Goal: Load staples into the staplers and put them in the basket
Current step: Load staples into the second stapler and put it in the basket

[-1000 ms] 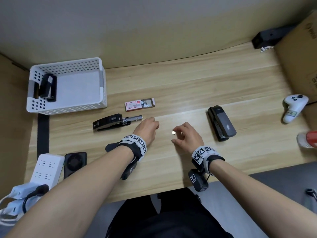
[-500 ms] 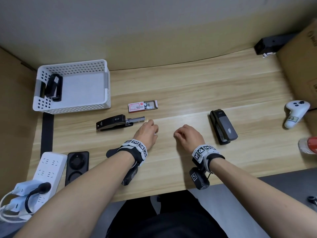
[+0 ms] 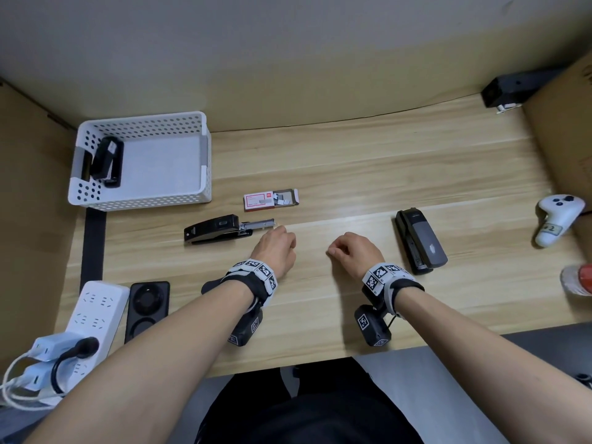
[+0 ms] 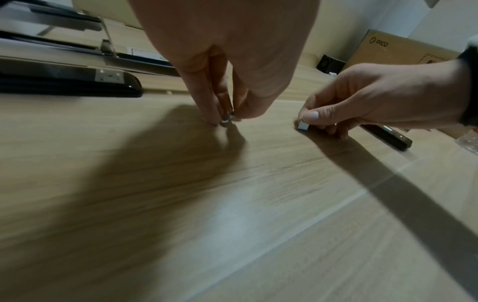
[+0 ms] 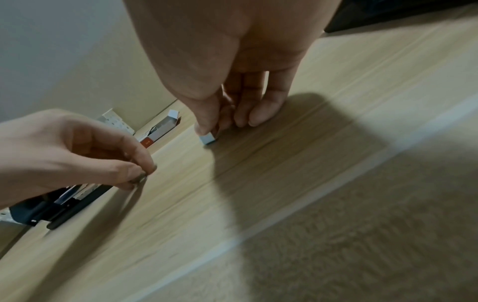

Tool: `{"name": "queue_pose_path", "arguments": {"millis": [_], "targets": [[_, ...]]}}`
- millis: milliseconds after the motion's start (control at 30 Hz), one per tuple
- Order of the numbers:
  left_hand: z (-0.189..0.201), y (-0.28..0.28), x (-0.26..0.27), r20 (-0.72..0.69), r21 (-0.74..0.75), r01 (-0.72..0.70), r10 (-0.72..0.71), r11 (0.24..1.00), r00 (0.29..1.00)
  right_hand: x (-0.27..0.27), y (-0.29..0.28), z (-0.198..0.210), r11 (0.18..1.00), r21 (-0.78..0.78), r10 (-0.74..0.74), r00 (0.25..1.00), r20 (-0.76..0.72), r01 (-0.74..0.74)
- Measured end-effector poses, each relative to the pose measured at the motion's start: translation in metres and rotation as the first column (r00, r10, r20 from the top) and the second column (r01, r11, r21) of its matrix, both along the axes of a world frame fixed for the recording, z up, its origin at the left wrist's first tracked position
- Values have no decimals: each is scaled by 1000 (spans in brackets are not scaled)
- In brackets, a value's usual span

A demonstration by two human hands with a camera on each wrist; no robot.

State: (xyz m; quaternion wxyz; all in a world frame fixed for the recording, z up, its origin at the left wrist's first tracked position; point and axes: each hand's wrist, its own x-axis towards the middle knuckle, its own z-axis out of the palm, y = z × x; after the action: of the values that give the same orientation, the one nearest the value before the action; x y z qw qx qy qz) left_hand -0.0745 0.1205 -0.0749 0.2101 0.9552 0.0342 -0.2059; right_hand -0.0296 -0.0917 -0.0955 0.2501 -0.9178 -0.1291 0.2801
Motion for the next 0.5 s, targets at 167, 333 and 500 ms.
{"name": "queue_pose_path", "arguments": {"millis": [167, 333, 500], "targets": [[2, 5, 2, -32, -32, -13, 12, 999, 999, 4, 3, 5, 995, -83, 59, 997, -42, -62], [0, 10, 2, -33, -81, 38, -41, 996, 999, 17, 6, 4, 987, -128, 75, 982, -172, -97], [-5, 10, 3, 29, -144, 48, -45, 988, 999, 20, 6, 4, 987, -141, 49, 982, -180, -75]]}}
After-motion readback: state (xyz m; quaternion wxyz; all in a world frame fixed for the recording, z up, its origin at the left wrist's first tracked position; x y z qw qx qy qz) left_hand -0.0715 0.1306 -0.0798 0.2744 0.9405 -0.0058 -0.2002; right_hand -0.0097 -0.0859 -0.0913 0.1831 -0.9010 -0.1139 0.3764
